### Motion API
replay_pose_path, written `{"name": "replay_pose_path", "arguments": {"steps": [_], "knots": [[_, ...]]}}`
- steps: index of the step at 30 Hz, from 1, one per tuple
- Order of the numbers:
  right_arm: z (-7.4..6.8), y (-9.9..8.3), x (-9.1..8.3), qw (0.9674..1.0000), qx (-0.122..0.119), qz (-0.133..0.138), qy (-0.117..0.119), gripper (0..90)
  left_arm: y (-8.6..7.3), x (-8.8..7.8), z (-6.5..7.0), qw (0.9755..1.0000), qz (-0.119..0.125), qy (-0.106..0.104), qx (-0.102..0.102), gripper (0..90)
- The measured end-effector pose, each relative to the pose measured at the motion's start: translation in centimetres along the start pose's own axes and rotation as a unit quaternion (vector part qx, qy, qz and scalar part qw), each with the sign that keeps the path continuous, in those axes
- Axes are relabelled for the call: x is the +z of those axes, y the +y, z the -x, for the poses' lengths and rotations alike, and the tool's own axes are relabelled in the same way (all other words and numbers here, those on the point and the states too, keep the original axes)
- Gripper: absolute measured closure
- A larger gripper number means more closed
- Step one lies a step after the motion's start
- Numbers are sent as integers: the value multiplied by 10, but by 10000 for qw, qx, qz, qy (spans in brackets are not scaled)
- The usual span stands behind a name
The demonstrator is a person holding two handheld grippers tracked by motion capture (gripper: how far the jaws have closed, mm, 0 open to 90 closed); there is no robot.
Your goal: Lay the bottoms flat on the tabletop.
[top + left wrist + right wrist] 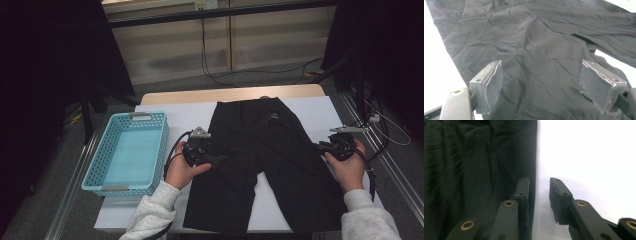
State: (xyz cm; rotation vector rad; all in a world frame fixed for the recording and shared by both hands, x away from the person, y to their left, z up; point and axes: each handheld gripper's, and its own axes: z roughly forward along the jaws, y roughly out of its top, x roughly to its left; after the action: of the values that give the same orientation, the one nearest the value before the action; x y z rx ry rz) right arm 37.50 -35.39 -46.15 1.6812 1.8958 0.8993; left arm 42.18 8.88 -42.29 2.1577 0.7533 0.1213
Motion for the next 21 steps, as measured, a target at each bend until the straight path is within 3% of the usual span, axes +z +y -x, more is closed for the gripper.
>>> {"name": "replay_pose_path", "arguments": {"steps": [2, 7, 11, 16, 21], "knots": [[0, 3, 5, 10000, -5, 33, 5, 735, 0, 0, -1, 10000, 14, 14, -27, 200], [-3, 10, 12, 9999, -74, -32, 120, 900, -1, 0, -5, 10000, 10, 69, -69, 201], [-1, 11, 15, 9998, -41, -27, 204, 900, -2, 1, -8, 9999, -1, 125, -95, 202], [11, 9, 12, 9998, 142, 125, -87, 900, -1, 2, -9, 9998, 62, 145, -118, 203], [22, 7, 9, 9991, 366, 144, -151, 900, -1, 1, -10, 9998, 26, 175, -123, 203]]}}
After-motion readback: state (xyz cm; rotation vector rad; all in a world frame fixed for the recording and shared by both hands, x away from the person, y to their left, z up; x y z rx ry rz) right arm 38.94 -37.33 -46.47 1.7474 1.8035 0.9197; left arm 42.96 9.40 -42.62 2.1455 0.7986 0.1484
